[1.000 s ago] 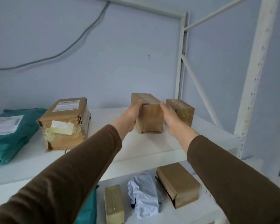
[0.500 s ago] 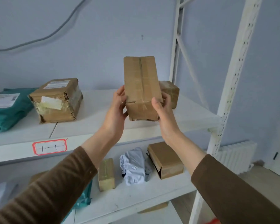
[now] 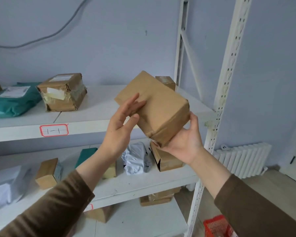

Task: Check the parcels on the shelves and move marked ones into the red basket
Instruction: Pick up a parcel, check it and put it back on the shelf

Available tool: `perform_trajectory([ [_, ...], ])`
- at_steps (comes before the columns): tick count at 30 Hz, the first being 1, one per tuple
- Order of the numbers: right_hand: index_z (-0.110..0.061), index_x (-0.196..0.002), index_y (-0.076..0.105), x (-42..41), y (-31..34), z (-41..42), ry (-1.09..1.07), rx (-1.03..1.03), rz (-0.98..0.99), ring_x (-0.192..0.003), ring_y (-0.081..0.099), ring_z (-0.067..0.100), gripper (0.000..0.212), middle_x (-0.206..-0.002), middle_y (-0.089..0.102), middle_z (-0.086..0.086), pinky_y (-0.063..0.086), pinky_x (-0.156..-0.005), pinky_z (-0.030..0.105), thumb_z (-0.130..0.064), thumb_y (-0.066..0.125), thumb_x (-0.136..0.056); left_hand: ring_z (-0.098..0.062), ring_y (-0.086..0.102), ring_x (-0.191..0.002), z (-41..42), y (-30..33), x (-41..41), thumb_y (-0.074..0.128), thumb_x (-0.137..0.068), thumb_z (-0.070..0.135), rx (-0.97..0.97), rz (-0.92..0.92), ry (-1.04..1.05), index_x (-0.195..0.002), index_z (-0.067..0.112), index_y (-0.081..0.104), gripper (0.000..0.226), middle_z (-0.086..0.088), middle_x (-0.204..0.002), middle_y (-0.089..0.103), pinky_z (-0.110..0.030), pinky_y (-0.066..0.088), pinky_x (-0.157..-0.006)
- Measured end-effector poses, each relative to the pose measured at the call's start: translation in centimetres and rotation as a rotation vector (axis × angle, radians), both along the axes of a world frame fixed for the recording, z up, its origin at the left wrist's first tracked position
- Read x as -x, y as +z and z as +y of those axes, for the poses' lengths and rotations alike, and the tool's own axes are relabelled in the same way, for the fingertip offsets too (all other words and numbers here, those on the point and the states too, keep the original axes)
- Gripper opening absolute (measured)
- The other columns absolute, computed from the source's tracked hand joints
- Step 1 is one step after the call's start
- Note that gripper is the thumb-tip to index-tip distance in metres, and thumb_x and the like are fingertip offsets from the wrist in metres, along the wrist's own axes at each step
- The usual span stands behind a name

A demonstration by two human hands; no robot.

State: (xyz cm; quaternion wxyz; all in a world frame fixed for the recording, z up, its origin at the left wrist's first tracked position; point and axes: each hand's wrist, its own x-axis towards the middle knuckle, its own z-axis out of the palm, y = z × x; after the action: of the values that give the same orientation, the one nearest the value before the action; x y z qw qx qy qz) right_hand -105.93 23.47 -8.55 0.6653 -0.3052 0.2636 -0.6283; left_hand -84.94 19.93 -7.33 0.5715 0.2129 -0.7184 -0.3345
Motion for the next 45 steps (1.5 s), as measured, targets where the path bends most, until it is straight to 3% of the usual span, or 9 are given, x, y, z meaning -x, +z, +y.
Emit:
perform_trajectory([
  [7, -0.016, -0.152, 0.052, 0.9, -1.5, 2.7, -0.066, 0.117, 0.003, -0.145, 0.047, 0.04, 0.081, -0.151, 0.056, 0.021, 0.031, -0.12, 0.057, -0.069, 0.04, -0.092, -0.007, 0.046, -0.145, 3.9, -1.5, 1.2, 0.06, -0.101, 0.018, -0.02, -0.044, 0.044, -0.152, 0.028, 0.052, 0.052, 0.008, -0.151, 0.058, -0.03, 0.036, -0.12],
  [12, -0.008, -0.119, 0.061, -0.7, -2.8, 4.1, -0.332, 0.309, 0.555, -0.118, 0.058, 0.03, 0.071, -0.129, 0.062, 0.033, 0.043, -0.109, 0.058, -0.069, 0.06, -0.081, 0.009, 0.041, -0.144, 5.9, -1.9, 1.5, 0.058, -0.099, 0.052, -0.238, 0.102, -0.095, -0.16, 0.034, 0.04, 0.066, 0.024, -0.157, 0.046, -0.03, 0.033, -0.121],
  [14, -0.019, -0.098, 0.053, -0.4, -4.1, 4.1, -0.39, 0.372, 0.832, -0.099, 0.058, 0.01, 0.046, -0.1, 0.069, 0.004, 0.047, -0.096, 0.048, -0.062, 0.055, -0.084, 0.004, 0.041, -0.146, 6.3, -2.1, 1.6, 0.053, -0.099, 0.061, -0.219, 0.058, -0.113, -0.158, 0.04, 0.039, 0.065, 0.023, -0.156, 0.046, -0.034, 0.035, -0.121],
  [18, -0.023, -0.155, 0.035, -0.4, -4.9, 4.5, -0.439, 0.594, 1.063, -0.14, 0.048, 0.015, 0.069, -0.149, 0.051, -0.003, 0.041, -0.115, 0.041, -0.044, 0.05, -0.091, 0.003, 0.052, -0.137, 6.2, -3.6, 1.4, 0.05, -0.104, 0.04, -0.143, -0.083, -0.088, -0.161, 0.031, 0.03, 0.06, 0.015, -0.151, 0.054, -0.018, 0.047, -0.108],
  [22, -0.051, -0.157, 0.013, -0.1, -6.3, 3.8, -0.443, 0.601, 1.224, -0.146, 0.039, 0.012, 0.074, -0.158, 0.04, -0.003, 0.035, -0.122, 0.048, -0.042, 0.046, -0.091, -0.009, 0.055, -0.138, 5.5, -5.6, 0.8, 0.052, -0.105, 0.03, -0.018, -0.193, 0.001, -0.164, 0.023, 0.02, 0.068, 0.007, -0.152, 0.052, -0.028, 0.052, -0.108],
  [26, -0.077, -0.138, 0.012, -0.4, -6.5, 3.9, -0.43, 0.586, 1.27, -0.14, 0.042, 0.003, 0.068, -0.148, 0.044, -0.013, 0.039, -0.118, 0.048, -0.042, 0.045, -0.089, -0.01, 0.053, -0.14, 5.2, -7.0, 0.8, 0.053, -0.104, 0.029, 0.019, -0.201, 0.055, -0.165, 0.019, 0.018, 0.071, 0.006, -0.154, 0.051, -0.022, 0.048, -0.109],
  [33, -0.023, -0.157, 0.04, -1.9, -4.9, 4.1, -0.639, 0.854, 1.267, -0.151, 0.033, 0.018, 0.066, -0.164, 0.035, -0.014, 0.03, -0.122, 0.047, -0.06, 0.029, -0.104, 0.006, 0.062, -0.125, 3.4, -6.6, -0.2, 0.038, -0.107, 0.046, -0.417, 0.233, -0.045, -0.141, 0.039, 0.052, 0.038, 0.025, -0.132, 0.069, -0.027, 0.045, -0.108],
  [40, -0.031, -0.164, 0.015, -2.7, -2.1, 3.8, -0.564, 0.903, 1.169, -0.159, 0.022, 0.013, 0.079, -0.172, 0.024, -0.008, 0.023, -0.128, 0.055, -0.001, 0.052, -0.101, -0.025, 0.063, -0.133, 1.9, -5.5, -0.7, 0.029, -0.111, 0.05, -0.745, 0.501, -0.213, -0.148, 0.021, 0.057, 0.054, -0.004, -0.141, 0.069, -0.041, 0.052, -0.108],
  [45, -0.064, -0.154, -0.003, -1.2, -1.6, 3.4, -0.317, 0.611, 0.879, -0.151, 0.025, -0.011, 0.116, -0.15, 0.015, -0.058, 0.029, -0.127, 0.048, -0.05, 0.085, -0.079, -0.022, 0.07, -0.123, 1.5, -5.5, -1.0, 0.028, -0.114, 0.043, -0.771, 0.503, -0.227, -0.146, 0.019, 0.059, 0.051, -0.006, -0.139, 0.07, -0.037, 0.058, -0.102],
])
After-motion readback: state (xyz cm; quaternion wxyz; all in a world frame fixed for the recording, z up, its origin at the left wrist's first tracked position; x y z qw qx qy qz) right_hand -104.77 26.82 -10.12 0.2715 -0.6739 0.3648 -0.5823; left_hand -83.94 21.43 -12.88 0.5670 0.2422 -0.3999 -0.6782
